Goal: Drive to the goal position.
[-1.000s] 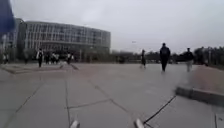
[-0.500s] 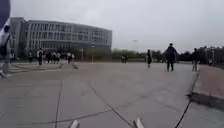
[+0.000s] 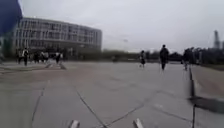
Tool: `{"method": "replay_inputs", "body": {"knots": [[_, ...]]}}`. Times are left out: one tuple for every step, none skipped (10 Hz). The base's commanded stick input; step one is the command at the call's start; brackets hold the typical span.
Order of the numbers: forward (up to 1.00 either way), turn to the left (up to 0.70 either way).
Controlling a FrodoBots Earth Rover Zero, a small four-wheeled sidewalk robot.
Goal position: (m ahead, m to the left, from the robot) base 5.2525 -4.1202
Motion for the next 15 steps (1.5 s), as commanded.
{"method": "replay_inputs", "body": {"knots": [[0.77, -0.38], [0.77, -0.38], [0.77, -0.38], [0.77, -0.38], [0.77, -0.38], [0.77, -0.36], [0.77, -0.05], [0.77, -0.03], [0.77, -0.03], [0.77, -0.03], [0.77, -0.03], [0.77, -0.03], [0.77, -0.03], [0.77, -0.03], [0.77, -0.03]]}}
